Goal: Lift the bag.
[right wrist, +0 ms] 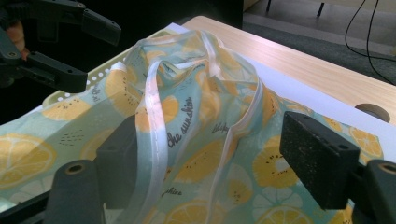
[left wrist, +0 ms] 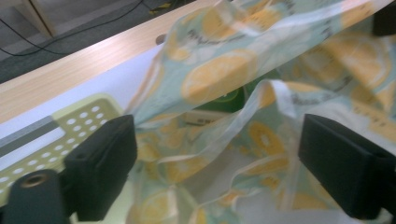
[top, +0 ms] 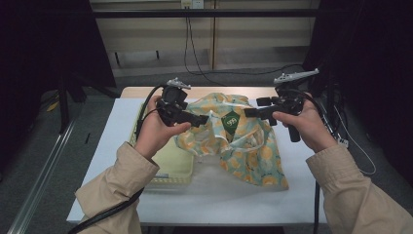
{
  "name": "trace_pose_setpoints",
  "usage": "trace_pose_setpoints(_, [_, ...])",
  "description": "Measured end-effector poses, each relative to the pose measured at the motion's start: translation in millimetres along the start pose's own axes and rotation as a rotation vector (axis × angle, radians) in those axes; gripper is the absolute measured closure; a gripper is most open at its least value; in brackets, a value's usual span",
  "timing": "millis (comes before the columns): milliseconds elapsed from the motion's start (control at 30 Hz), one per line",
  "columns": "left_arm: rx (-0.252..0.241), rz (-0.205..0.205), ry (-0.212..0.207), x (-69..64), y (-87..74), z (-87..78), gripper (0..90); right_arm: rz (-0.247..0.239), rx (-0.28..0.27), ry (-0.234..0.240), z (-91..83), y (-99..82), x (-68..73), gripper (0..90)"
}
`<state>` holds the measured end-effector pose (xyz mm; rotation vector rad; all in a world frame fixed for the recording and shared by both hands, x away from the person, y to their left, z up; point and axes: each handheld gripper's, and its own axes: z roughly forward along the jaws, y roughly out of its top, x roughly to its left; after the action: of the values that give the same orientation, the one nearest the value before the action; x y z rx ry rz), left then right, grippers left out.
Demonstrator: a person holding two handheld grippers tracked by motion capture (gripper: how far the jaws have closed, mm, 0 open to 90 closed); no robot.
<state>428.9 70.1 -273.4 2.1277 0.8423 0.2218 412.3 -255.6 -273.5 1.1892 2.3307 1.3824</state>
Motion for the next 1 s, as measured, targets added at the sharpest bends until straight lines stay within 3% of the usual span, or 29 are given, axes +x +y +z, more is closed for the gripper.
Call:
trace_pose_setpoints(200, [-0.005, 0.007, -0.036, 3.8, -7.7, -4.8, 5.7, 0.009, -0.003, 0.005, -9.6, -3.2, -2.8, 22.8])
trace_pose_setpoints(500, [-0.007, -0.016, -0.035, 8.6, -17.7, -10.2, 6.1, -0.002, 0.002, 0.008, -19.9, -3.1, 0.9, 21.2])
trace_pose_setpoints(700, [-0.014, -0.009, -0.036, 14.8, -28.7, -15.1, 6.0, -0.003, 0.009, 0.012, -21.0, -20.1, -5.0, 20.7])
trace_pose_setpoints(1000, [-0.009, 0.005, -0.038, 21.2, -49.4, -17.9, 5.9, -0.046, 0.036, -0.034, -17.3, -54.6, -8.8, 19.6])
